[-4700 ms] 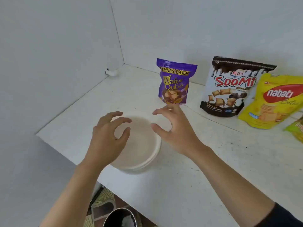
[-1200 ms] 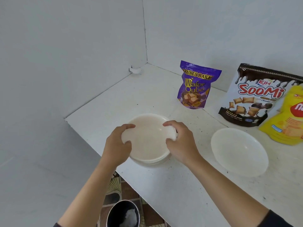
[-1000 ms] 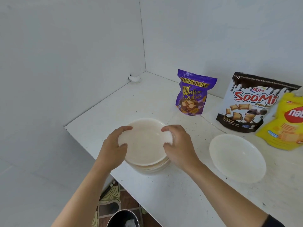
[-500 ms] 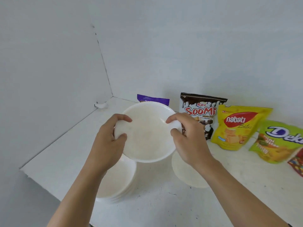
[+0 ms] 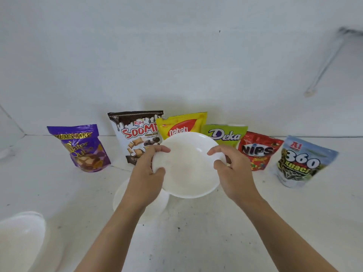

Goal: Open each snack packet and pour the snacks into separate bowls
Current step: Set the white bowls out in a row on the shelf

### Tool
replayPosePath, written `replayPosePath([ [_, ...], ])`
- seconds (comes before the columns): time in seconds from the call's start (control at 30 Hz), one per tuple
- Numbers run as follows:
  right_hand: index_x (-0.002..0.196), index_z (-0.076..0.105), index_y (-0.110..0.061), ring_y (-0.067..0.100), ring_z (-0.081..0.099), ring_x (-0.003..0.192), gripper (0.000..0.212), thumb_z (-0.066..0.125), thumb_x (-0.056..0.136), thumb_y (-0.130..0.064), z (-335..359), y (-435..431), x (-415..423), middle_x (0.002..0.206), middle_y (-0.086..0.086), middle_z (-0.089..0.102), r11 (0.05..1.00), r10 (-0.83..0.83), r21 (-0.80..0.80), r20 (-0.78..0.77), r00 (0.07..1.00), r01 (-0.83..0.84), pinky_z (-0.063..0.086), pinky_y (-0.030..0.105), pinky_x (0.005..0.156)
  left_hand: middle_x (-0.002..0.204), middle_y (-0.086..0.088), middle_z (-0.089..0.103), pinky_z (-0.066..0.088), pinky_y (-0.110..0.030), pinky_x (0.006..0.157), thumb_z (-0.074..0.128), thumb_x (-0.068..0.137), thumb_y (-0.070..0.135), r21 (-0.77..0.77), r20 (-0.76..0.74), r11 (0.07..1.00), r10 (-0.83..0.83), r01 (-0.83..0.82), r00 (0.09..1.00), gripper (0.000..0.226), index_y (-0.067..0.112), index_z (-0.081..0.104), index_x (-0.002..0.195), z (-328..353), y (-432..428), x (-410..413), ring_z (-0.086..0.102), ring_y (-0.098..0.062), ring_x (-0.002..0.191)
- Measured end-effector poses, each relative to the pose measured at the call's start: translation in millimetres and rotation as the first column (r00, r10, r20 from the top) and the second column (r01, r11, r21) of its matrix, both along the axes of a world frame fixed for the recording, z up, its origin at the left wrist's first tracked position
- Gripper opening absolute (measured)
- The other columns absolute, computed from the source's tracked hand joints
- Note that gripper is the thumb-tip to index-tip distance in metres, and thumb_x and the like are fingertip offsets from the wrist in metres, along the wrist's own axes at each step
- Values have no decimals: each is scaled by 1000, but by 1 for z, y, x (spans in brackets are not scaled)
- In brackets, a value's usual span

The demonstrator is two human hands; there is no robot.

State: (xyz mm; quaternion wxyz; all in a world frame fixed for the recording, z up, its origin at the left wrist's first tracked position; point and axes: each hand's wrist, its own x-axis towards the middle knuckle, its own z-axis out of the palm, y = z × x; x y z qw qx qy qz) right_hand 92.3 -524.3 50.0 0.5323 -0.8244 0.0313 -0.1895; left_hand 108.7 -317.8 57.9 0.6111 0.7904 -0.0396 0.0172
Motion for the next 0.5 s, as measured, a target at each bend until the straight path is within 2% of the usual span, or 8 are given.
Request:
replayPosePath([
  [0.07,92,71,-21,-11,51,76,34,57,81,8,-14,-21,-3,99,-19,67,999,-33,-1,-47,998,33,35,14,69,115,30,53,57,-26,69,47,87,-15,-19,-33,999,-30,29,999,59,37,63,109,-14,-23,2,55,-8,107],
  [0.13,95,71,-20,-12,51,74,34,57,82,7,-29,-38,-6,103,-15,68,999,-51,-1,-96,994,51,34,14,69,115,26,55,58,-31,72,47,86,-15,-4,-56,999,-49,48,997,59,37,62,109,-29,-41,3,57,-9,104],
  [0.2,98,71,-20,-7,52,76,34,56,83,6,-45,-52,-8,105,-11,69,998,-57,-7,-141,988,56,36,15,70,111,26,55,57,-29,68,46,87,-14,45,-85,997,-56,60,995,58,38,60,109,-44,-56,3,57,-5,98],
  [0.33,102,69,-22,13,56,100,35,54,86,5,-73,-67,-7,112,-8,65,999,-53,-10,-242,969,52,44,24,83,108,24,55,53,-25,68,44,89,-11,113,-172,991,-49,69,984,57,40,57,113,-76,-74,5,57,-3,93],
  [0.43,106,68,-20,14,52,106,36,53,86,5,-89,-73,-3,113,-8,61,999,-34,-32,-311,950,25,45,26,88,105,18,57,51,-28,72,43,88,-12,162,-205,985,-28,62,978,57,37,56,116,-97,-82,7,56,-3,90],
  [0.5,107,68,-18,13,50,106,36,54,85,6,-100,-75,0,112,-8,59,998,-28,-57,-338,941,9,44,26,89,110,11,57,48,-22,68,42,88,-13,180,-230,982,-20,63,973,57,33,56,119,-107,-86,8,55,-4,91],
])
